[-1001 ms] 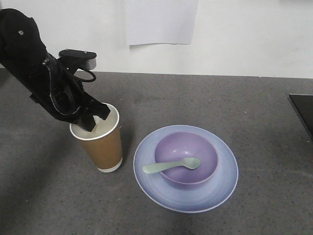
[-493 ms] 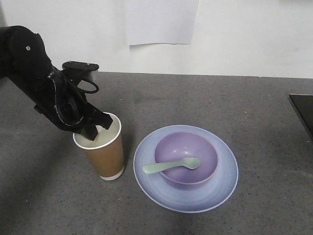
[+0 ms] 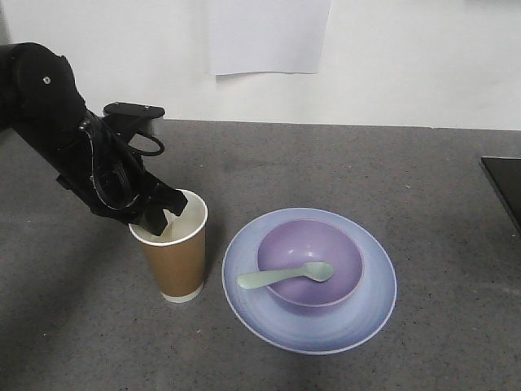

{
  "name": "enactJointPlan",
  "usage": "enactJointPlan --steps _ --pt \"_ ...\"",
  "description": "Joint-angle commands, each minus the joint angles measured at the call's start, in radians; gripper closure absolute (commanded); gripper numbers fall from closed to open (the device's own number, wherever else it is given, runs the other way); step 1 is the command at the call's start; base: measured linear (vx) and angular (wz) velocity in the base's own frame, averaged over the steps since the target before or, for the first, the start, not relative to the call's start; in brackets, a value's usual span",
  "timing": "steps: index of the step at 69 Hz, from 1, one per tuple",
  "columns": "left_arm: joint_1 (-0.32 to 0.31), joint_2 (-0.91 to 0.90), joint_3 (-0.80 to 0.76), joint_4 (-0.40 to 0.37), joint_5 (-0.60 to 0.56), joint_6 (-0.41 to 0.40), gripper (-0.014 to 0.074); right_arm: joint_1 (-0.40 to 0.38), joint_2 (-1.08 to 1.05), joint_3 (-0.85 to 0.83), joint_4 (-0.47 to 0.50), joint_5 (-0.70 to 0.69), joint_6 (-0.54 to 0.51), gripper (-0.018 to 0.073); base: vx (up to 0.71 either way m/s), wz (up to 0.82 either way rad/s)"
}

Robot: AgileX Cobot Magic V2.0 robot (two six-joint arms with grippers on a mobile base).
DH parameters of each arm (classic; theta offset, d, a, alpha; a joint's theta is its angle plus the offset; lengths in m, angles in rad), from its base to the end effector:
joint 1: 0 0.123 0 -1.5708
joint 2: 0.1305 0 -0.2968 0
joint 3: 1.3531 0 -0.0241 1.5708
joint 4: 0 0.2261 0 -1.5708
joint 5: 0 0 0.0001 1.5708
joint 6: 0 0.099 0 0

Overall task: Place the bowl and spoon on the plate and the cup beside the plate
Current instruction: 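Slide the cup with the left gripper toward the plate, then open the left gripper and lift it away from the cup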

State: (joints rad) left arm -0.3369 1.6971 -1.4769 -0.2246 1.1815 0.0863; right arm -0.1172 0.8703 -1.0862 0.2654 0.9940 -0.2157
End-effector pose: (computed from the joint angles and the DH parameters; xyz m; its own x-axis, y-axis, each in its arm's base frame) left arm 0.3028 -0.1277 0.3105 -0.9108 0.3188 -0.2622 0.3743 0.9057 -0.1989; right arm 0.1255 0.0072 0.4030 -0.6149 0.0051 -0.7886 -0.0988 0.9916 0.0835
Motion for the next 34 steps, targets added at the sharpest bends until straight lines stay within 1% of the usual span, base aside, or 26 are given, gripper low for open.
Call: enactJointPlan --steps 1,10,18,26,31,34 --pt "-0.006 -0.045 -0.022 -0.026 -0.015 0.001 0.0287 -0.006 -0.001 -0.03 0.008 -0.064 -0.005 0.0032 0.0 0.0" --pt "-0.005 -0.05 -0.036 -0.025 -0.02 0.0 0.0172 -0.006 -0.001 -0.03 0.008 -0.063 -0.005 0.0032 0.0 0.0" --pt "-0.005 -0.064 -0.058 -0.023 -0.034 -0.025 0.0098 -0.006 -0.001 -0.03 0.008 -0.056 -0.006 0.0032 0.0 0.0" --pt "0.002 -0.097 -0.066 -0.015 -0.049 -0.033 0.0057 -0.006 -0.001 -0.03 0.008 -0.056 -0.006 0.0032 0.0 0.0" --pt "0.019 -0.124 -0.066 -0.012 -0.054 -0.037 0.005 -0.006 -0.001 -0.03 0.008 -0.057 -0.006 0.0032 0.0 0.0" --pt "0.032 -0.141 -0.066 0.002 -0.061 -0.052 0.005 -0.006 -0.001 -0.03 0.008 -0.057 -0.006 0.0032 0.0 0.0"
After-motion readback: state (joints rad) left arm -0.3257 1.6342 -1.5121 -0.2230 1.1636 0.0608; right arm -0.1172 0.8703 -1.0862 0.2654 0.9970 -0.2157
